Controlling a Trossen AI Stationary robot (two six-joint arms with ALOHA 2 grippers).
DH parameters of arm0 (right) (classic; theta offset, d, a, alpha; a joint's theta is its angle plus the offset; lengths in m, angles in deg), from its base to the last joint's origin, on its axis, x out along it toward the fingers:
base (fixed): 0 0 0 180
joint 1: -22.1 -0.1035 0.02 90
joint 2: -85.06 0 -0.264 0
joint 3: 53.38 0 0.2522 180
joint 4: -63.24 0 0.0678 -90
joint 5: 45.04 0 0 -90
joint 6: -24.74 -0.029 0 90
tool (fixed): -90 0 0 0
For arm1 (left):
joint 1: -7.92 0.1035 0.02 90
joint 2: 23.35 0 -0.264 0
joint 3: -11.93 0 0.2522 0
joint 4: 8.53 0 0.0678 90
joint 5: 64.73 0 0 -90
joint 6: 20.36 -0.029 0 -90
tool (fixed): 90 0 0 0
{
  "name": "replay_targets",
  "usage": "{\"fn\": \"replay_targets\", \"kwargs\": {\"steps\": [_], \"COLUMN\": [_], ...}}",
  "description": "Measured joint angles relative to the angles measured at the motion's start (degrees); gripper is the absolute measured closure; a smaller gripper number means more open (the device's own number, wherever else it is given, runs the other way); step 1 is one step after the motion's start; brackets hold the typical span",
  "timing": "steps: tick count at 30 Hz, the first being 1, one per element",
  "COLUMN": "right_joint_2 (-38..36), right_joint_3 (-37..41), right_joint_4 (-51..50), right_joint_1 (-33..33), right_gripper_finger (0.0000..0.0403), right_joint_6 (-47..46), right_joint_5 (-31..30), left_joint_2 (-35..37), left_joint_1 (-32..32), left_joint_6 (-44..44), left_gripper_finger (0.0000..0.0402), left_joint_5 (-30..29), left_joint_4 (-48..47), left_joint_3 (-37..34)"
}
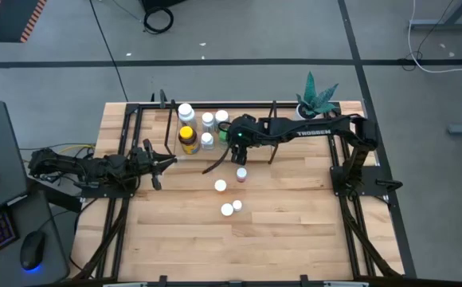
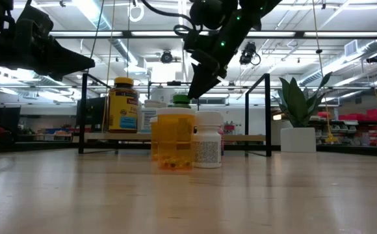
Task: Pick and place medicine bottles onto shelf by color
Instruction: Put the light green pill bottle on the shelf, then put the pink pill bottle on the shelf
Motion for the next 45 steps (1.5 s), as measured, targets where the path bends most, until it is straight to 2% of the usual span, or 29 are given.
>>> {"fn": "replay_targets", "kwargs": {"steps": [4,9,17,22,29,38,45], "right_joint_2": [-0.02,1.59,2.56,0.04,-1.48,-1.36,-0.51], "right_joint_3": [0.00,0.02,-0.02,-0.02,-0.02,0.00,0.00], "right_joint_4": [0.12,3.29,4.36,2.04,-0.28,-5.47,-7.47], "right_joint_1": [0.58,2.05,1.57,-0.18,-5.04,-9.73,-10.84], "right_gripper_finger": [0.0160,0.0160,0.0160,0.0160,0.0160,0.0157,0.0111], "right_joint_6": [-0.32,0.06,-0.21,-0.99,-1.00,-1.99,-3.52], "right_joint_5": [-1.55,2.96,4.02,4.80,10.65,7.72,6.12], "left_joint_2": [0.00,0.01,0.01,0.00,0.00,0.00,0.00], "left_joint_1": [0.00,-0.01,-0.02,-0.01,0.00,-0.01,-0.02], "left_joint_6": [0.00,-0.01,-0.02,-0.01,0.00,-0.02,0.00], "left_gripper_finger": [0.0343,0.0350,0.0343,0.0340,0.0350,0.0342,0.0344], "left_joint_5": [0.00,-0.02,0.02,-0.01,0.00,0.02,0.01], "left_joint_4": [0.00,0.00,0.37,0.39,0.42,0.42,0.42], "left_joint_3": [0.00,0.00,-0.02,-0.02,-0.02,-0.02,-0.02]}}
